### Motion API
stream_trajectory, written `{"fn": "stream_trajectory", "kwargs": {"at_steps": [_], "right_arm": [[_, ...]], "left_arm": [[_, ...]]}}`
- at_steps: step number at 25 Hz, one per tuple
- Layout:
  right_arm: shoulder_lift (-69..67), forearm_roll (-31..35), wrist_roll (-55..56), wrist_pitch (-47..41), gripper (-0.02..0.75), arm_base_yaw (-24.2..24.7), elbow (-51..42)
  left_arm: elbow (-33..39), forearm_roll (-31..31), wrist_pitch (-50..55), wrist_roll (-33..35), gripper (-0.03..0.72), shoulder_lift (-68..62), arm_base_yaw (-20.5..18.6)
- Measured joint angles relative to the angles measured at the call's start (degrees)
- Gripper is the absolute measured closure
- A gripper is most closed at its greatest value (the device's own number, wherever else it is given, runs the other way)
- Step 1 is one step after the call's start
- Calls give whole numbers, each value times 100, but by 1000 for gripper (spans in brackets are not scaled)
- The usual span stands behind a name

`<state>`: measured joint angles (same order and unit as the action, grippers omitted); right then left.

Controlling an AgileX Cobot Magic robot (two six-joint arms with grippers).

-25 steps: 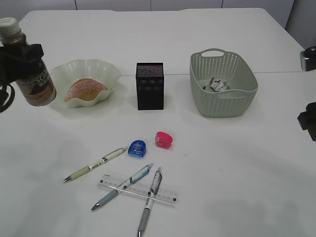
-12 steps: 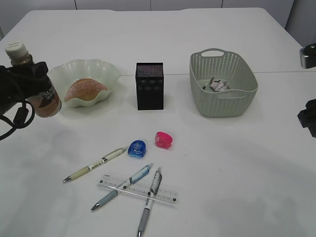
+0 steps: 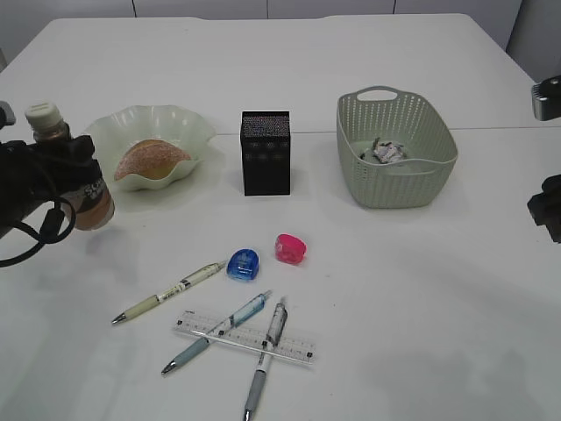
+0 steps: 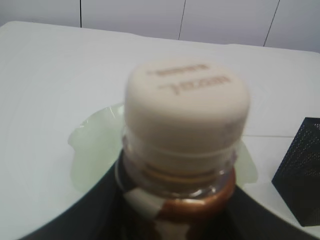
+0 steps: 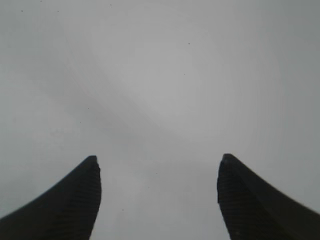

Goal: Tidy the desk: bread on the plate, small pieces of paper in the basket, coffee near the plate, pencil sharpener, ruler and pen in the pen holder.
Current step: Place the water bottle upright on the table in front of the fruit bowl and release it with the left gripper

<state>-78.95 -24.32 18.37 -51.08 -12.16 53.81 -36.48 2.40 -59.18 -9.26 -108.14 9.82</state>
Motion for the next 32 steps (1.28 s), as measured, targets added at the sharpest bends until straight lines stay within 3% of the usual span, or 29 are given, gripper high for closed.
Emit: {"fn": "stream_trajectory", "kwargs": {"at_steps": [16, 32], "right_arm": [[0, -3, 0, -10, 206, 0, 0], [0, -41, 0, -10, 206, 0, 0]], "left_arm": [[-381, -48, -13, 9, 377, -887, 0], [-399, -57, -184, 9, 377, -958, 0]]}}
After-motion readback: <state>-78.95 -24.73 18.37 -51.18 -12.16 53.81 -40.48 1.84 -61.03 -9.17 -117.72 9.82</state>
